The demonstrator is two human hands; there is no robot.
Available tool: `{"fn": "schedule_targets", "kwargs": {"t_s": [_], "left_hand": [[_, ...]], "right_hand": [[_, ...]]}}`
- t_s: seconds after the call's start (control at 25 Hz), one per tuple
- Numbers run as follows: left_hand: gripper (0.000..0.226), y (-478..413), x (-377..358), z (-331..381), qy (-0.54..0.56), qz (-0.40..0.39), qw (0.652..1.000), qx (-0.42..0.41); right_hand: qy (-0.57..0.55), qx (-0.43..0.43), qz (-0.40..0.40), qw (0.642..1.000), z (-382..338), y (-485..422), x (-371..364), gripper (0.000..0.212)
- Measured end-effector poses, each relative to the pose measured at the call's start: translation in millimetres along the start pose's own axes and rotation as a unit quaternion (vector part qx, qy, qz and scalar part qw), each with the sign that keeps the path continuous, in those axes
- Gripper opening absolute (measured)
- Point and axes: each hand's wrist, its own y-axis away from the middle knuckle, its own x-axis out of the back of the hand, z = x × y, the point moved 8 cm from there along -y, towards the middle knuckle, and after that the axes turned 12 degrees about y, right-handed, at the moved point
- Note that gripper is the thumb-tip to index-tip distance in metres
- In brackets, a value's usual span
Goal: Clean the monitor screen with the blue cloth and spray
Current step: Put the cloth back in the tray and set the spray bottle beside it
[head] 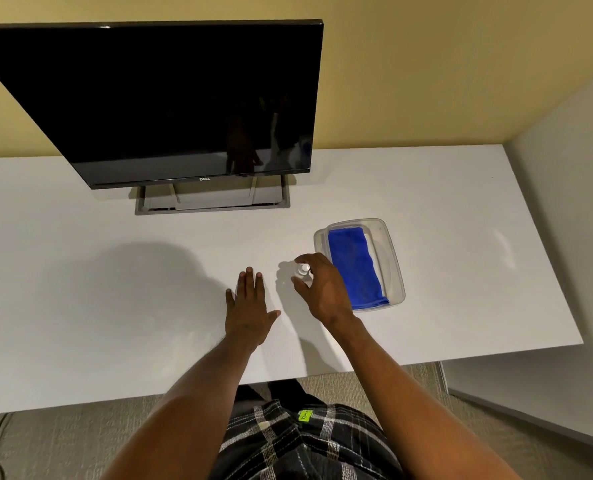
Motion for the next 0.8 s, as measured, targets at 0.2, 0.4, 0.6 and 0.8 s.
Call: {"fn": "schedule_targets", "kwargs": {"t_s": [0.2,0.4,0.6,0.8], "left_hand": [[0.097,0,-1,0,-0.018,-0.005,1.0,0.005],[0.097,0,-2,0,-0.019,-0.008,1.0,0.007],[0.098,2,0,2,-0.023,-0.005,1.0,0.005],[0.098,3,0,0,-0.013,-0.006,1.0,0.005]], "right_hand": [[-0.09,-0.039,0.088,0.991,16,11,52,0.034],[-0.066,-0.089,0.112,0.988,74,25,92,0.031],[0.05,-0.144,0.103,0.983,129,29,104,0.032],[0.101,-0.152,0.056,0.982,150,36,93,0.033]]}}
